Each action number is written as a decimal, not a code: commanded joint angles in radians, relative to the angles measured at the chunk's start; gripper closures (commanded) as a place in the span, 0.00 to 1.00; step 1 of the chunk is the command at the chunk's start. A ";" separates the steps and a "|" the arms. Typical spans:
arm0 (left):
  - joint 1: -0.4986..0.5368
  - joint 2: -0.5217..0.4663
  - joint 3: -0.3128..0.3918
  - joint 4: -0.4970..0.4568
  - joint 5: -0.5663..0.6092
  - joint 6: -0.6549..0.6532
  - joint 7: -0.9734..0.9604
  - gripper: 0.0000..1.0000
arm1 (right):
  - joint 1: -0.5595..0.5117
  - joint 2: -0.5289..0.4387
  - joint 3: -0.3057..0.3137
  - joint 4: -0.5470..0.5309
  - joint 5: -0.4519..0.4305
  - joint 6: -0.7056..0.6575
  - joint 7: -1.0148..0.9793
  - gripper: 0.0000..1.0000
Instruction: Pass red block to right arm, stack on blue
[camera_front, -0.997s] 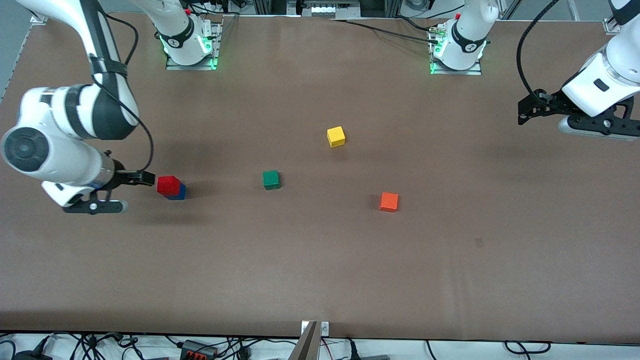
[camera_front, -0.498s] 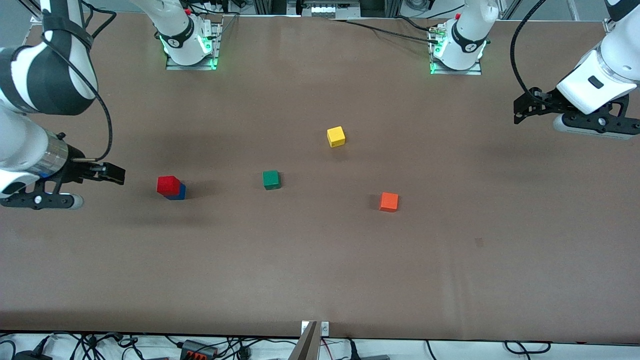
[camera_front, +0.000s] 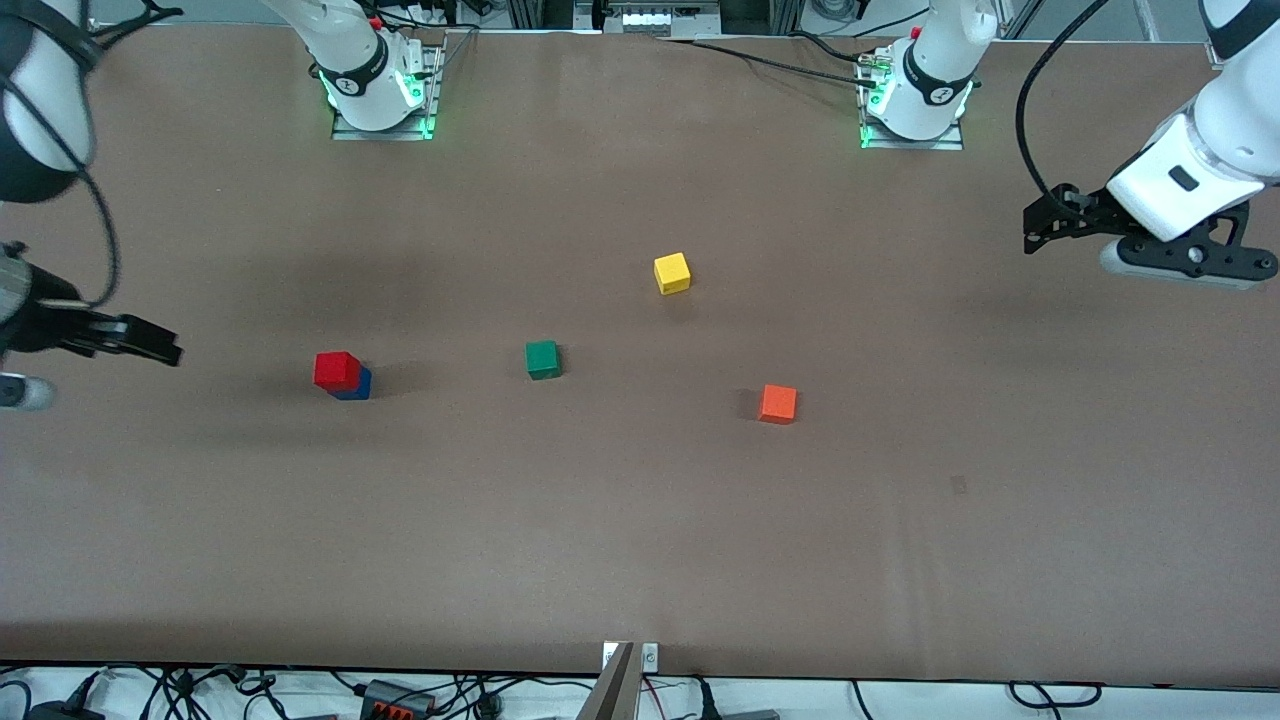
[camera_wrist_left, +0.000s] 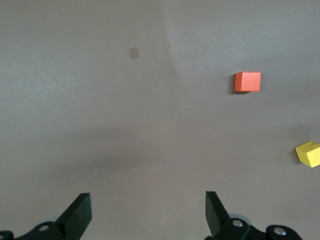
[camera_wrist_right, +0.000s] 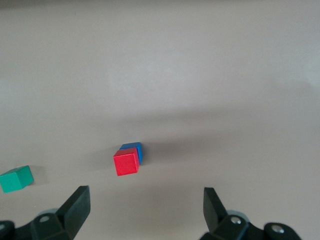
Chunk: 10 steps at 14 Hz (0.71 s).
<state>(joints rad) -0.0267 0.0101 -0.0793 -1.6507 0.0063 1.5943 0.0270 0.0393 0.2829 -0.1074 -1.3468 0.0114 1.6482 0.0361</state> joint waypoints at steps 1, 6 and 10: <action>-0.033 0.059 -0.008 0.101 -0.005 -0.019 -0.040 0.00 | -0.081 -0.073 0.070 -0.015 0.013 -0.033 -0.027 0.00; -0.018 0.061 -0.013 0.101 0.012 -0.017 -0.099 0.00 | -0.079 -0.137 0.074 -0.081 0.002 -0.076 -0.035 0.00; -0.015 0.061 -0.013 0.100 0.011 -0.020 -0.099 0.00 | -0.073 -0.208 0.077 -0.199 -0.025 -0.047 -0.038 0.00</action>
<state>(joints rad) -0.0459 0.0545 -0.0889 -1.5837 0.0071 1.5934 -0.0601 -0.0263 0.1512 -0.0434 -1.4405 0.0004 1.5764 0.0145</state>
